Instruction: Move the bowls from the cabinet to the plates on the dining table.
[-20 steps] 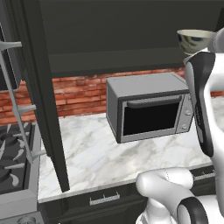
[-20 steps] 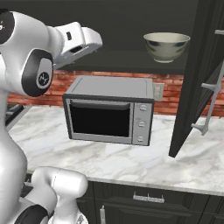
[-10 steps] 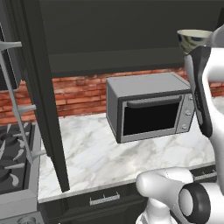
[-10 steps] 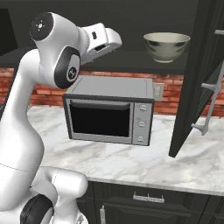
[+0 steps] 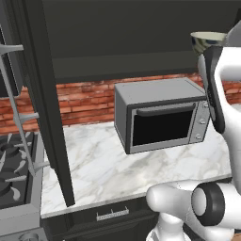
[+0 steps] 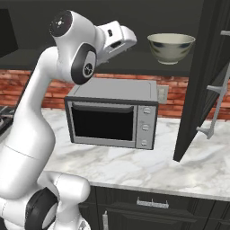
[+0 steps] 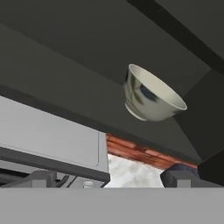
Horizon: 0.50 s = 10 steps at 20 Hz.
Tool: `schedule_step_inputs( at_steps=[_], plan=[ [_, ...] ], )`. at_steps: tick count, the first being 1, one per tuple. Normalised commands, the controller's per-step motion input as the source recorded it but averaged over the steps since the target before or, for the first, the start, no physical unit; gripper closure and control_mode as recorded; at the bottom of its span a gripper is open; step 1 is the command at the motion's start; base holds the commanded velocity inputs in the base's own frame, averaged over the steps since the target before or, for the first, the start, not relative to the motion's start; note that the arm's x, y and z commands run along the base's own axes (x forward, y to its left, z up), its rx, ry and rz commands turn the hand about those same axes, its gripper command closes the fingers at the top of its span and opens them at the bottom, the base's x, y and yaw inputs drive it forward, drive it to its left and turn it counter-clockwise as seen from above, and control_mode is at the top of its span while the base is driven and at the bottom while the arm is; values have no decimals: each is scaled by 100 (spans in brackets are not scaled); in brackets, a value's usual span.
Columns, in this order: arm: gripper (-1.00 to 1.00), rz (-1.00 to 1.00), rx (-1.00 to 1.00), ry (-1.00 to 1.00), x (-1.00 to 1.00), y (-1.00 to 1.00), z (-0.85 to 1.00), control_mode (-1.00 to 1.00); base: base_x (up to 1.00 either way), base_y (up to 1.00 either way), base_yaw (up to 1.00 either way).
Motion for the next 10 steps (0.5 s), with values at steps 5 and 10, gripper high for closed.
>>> schedule_step_inputs(
  at_steps=[5, 10],
  plan=[
    [-100, -2, -1, 15, 46, -8, 9, -100, 0, 0, 0],
    [-100, 0, 0, 11, 36, -11, 17, -100, 0, 0, 0]
  ],
)
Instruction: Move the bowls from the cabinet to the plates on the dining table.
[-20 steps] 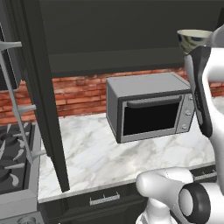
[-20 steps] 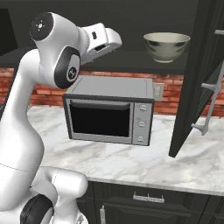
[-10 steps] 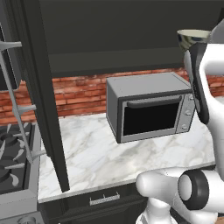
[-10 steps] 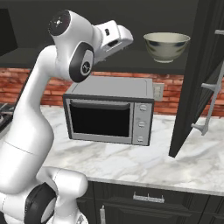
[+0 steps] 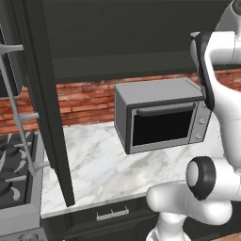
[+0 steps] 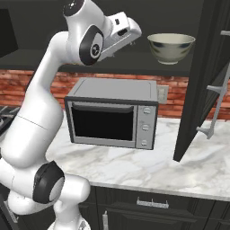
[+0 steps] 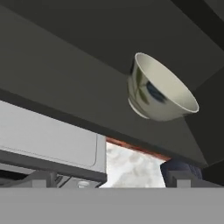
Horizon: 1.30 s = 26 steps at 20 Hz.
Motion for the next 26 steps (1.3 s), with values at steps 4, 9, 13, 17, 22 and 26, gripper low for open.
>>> schedule_step_inputs(
  at_steps=[4, 9, 13, 17, 22, 26],
  plan=[
    [-100, 0, 0, 1, 29, -30, 4, -100, 0, 0, 0],
    [-100, 0, 0, -3, 36, -42, -23, -100, 0, 0, 0],
    [-100, 0, 0, -7, 39, -38, -20, -100, 0, 0, 0],
    [-100, 0, 0, -7, 38, -25, 0, -100, 0, 0, 0],
    [-100, 0, 0, -5, 32, -19, 0, -100, 0, 0, 0],
    [-100, 0, 0, -3, 22, -14, 0, -100, 0, 0, 0]
  ],
)
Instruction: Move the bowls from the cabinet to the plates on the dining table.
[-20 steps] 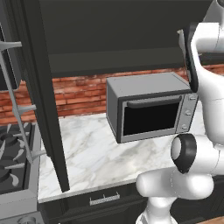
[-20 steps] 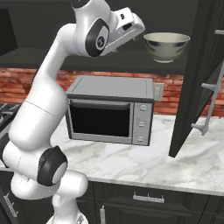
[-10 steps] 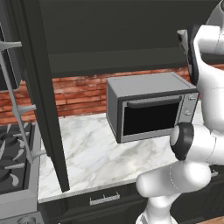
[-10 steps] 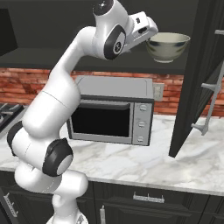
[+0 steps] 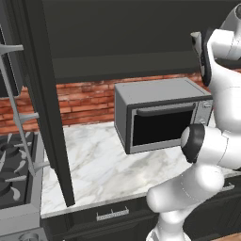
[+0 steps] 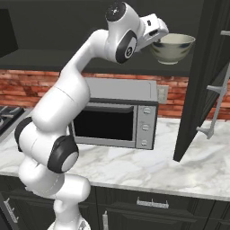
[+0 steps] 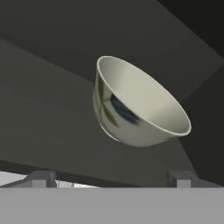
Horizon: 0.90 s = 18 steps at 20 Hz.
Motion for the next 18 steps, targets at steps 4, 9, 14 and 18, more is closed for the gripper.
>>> schedule_step_inputs(
  at_steps=[4, 9, 14, 18],
  plan=[
    [-100, 0, 0, 0, 7, -5, 3, -100, 0, 0, 0],
    [-100, 0, 0, 1, 13, -5, 3, -100, 0, 0, 0],
    [-100, 0, 0, 0, 22, -12, 0, -100, 0, 0, 0],
    [-100, 0, 0, 0, 21, -12, 0, -100, 0, 0, 0]
  ],
)
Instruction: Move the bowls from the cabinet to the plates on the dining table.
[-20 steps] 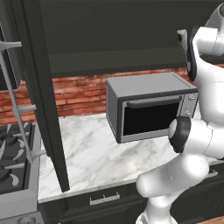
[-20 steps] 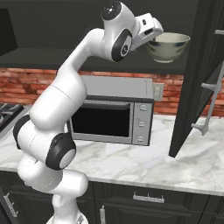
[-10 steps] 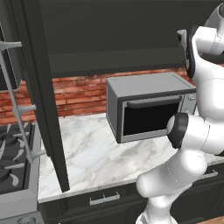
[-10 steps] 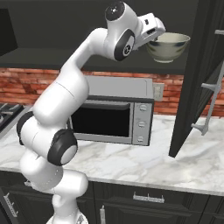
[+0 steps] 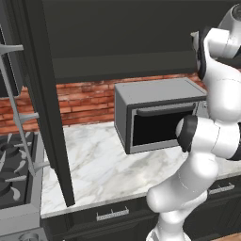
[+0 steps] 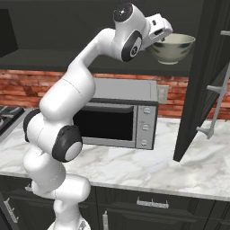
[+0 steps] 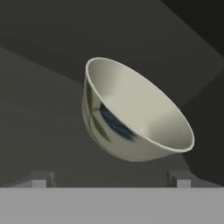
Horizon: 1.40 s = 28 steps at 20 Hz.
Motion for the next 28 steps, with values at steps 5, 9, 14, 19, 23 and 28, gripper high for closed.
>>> schedule_step_inputs(
  at_steps=[5, 9, 14, 19, 23, 28],
  plan=[
    [-100, 0, 0, 1, 17, -7, 0, -100, 0, 0, 0],
    [-100, 0, 0, 1, 0, -2, 0, -100, 0, 0, 0],
    [-100, 0, 0, 0, 0, 0, -1, -100, 0, 0, 0],
    [-100, 0, 0, 0, 11, 0, -10, -100, 0, 0, 0],
    [-100, 1, 0, 0, 21, 0, -10, -100, 0, 0, 0],
    [-100, 0, 0, 0, 36, -1, 0, -100, 0, 0, 0]
  ],
)
